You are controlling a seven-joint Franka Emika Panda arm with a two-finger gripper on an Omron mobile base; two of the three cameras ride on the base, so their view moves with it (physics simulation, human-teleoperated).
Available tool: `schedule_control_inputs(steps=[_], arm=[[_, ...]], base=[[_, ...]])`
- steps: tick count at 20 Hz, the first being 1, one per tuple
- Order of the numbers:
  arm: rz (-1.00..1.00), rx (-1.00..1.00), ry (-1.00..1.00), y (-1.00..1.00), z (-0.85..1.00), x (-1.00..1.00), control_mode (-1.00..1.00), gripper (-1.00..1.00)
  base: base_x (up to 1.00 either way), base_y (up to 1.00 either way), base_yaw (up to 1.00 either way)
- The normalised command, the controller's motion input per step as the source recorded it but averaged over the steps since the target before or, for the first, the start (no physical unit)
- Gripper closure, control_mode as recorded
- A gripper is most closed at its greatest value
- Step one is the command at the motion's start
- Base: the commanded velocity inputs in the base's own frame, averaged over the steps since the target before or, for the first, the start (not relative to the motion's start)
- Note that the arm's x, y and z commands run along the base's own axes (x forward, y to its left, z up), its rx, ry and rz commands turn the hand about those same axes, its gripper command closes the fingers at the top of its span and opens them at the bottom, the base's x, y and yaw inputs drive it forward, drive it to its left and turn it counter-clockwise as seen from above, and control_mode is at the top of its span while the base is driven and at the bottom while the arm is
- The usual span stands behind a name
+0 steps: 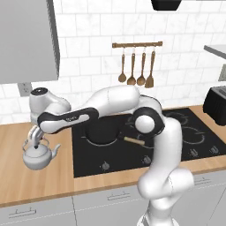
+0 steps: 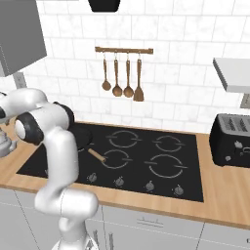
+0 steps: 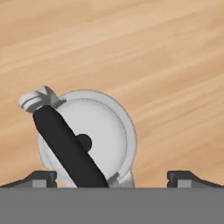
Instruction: Pick the kettle from the counter and place it on a stove burner. Then turn the burner on.
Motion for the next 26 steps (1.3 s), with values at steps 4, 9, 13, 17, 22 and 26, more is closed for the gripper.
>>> schedule_control_inputs(steps=[4,9,13,17,22,26], arm=[[0.0,-0.14,0.04,0.25,-0.34,0.36,-1.0,1.0],[0.0,-0.04,0.01,0.06,-0.12,0.17,-1.0,1.0],[0.0,-0.01,-0.07,-0.25,0.0,-0.2,-1.0,1.0],[0.01,-0.07,-0.29,-0.56,0.0,-0.52,-1.0,1.0],[0.0,-0.11,-0.52,-0.73,0.02,-0.71,-1.0,1.0],[0.0,-0.18,-0.73,-0.88,0.17,-0.68,-1.0,1.0]], base=[[0.0,0.0,0.0],[0.0,0.0,0.0],[0.0,0.0,0.0],[0.0,0.0,0.0],[0.0,0.0,0.0],[0.0,0.0,0.0]])
